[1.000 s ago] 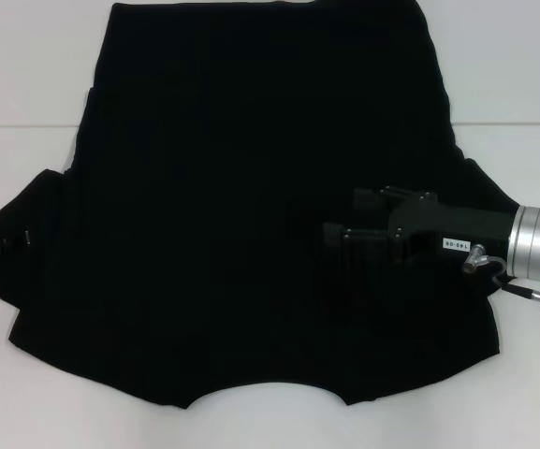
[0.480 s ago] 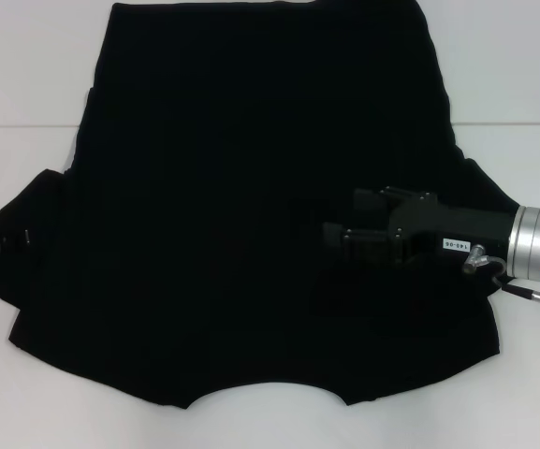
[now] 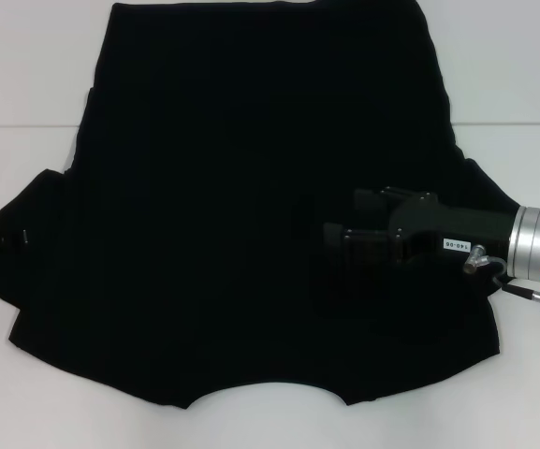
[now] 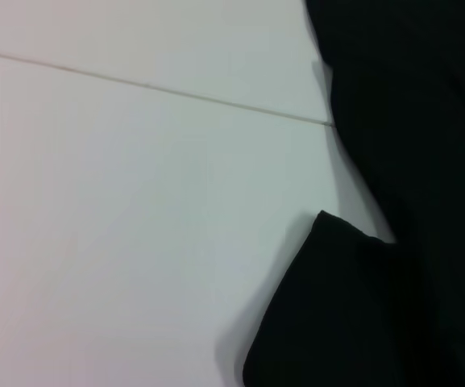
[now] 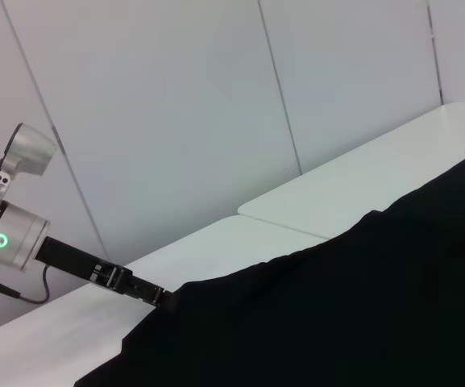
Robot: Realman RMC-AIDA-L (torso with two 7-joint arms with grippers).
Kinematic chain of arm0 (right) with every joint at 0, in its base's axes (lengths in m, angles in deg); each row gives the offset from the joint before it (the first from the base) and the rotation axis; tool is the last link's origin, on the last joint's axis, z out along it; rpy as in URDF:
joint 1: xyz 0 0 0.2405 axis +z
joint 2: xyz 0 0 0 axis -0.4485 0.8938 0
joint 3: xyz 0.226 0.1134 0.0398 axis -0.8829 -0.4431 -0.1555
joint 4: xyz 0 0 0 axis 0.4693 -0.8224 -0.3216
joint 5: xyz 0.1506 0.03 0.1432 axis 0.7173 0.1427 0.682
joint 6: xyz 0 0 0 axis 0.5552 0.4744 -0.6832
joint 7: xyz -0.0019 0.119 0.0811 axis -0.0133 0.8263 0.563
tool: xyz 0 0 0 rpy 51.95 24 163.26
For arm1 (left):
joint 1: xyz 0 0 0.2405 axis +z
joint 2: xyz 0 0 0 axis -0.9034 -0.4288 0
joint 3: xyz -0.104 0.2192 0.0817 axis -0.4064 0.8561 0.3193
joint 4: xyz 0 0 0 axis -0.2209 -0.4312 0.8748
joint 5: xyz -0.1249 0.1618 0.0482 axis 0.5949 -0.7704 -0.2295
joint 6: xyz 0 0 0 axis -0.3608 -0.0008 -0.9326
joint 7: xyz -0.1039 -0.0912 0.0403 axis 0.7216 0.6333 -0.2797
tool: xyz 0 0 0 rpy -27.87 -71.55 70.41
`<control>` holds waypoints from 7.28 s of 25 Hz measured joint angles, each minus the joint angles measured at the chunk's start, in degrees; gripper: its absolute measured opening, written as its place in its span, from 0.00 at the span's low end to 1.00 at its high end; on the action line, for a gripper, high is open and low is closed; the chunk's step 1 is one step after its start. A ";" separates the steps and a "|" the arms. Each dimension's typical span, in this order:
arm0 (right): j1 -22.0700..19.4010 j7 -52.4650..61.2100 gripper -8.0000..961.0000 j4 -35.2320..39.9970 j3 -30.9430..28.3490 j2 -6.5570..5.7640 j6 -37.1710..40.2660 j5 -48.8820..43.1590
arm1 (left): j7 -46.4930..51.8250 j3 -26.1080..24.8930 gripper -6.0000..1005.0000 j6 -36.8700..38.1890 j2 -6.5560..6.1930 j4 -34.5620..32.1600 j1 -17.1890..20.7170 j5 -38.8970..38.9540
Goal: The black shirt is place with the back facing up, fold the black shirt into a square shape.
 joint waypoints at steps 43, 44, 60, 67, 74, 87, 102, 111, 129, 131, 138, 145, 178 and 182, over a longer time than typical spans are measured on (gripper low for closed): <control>0.18 0.53 0.95 0.17 -0.09 -0.04 -0.18 0.00 | -0.27 2.45 0.77 -11.60 0.41 5.51 -2.55 0.00; 0.18 0.53 0.95 0.17 -0.09 -0.06 -0.18 0.00 | -0.27 2.46 0.77 -11.61 0.43 5.53 -2.55 0.00; 0.18 0.53 0.95 0.17 -0.09 -0.09 -0.17 0.00 | -0.26 3.91 0.72 -10.98 0.76 5.26 -2.83 0.00; 0.18 0.53 0.95 0.19 -0.09 -0.16 -0.17 0.01 | -0.27 4.03 0.70 -10.33 0.72 5.12 -3.03 -0.01; 0.18 0.53 0.95 0.26 -0.09 -0.35 -0.17 0.67 | -0.27 4.47 0.69 -9.80 0.50 4.74 -3.00 -0.31; 0.23 0.45 0.95 0.26 -0.09 -0.35 -0.17 0.80 | -0.27 4.48 0.35 -10.73 0.57 4.38 -3.02 -1.38; 0.27 -0.02 0.95 0.26 -0.09 -0.24 -1.35 2.01 | -0.15 4.00 0.03 -10.78 0.45 3.34 -2.50 -1.32; 0.27 -0.01 0.95 -0.28 0.20 0.00 -2.38 3.72 | 0.40 3.35 0.03 -10.42 0.48 -0.01 -0.20 -1.32; 0.26 0.00 0.95 -0.36 0.00 0.00 -2.37 3.91 | 0.40 1.72 0.02 -10.40 0.69 -1.92 0.91 -1.29; 0.27 0.01 0.95 -0.36 0.00 0.00 -2.37 3.90 | 0.24 1.88 0.02 -10.40 0.62 -1.93 0.78 -1.31; 0.27 0.00 0.95 -0.39 0.00 0.00 -2.37 3.86 | -0.84 2.20 0.03 -10.85 0.25 -1.89 0.01 -1.33; 0.27 0.02 0.95 -0.53 0.00 0.00 -2.35 3.86 | -2.06 2.36 0.03 -12.66 0.20 -1.61 -0.78 -1.33; -0.35 0.53 0.95 -0.53 0.00 0.00 -1.87 3.87 | -5.14 8.44 0.03 -3.29 4.02 -10.49 -1.11 2.63; -0.35 0.43 0.95 -0.80 0.00 0.00 -1.93 3.87 | -5.71 11.51 0.02 -1.21 4.44 -10.90 -1.12 4.37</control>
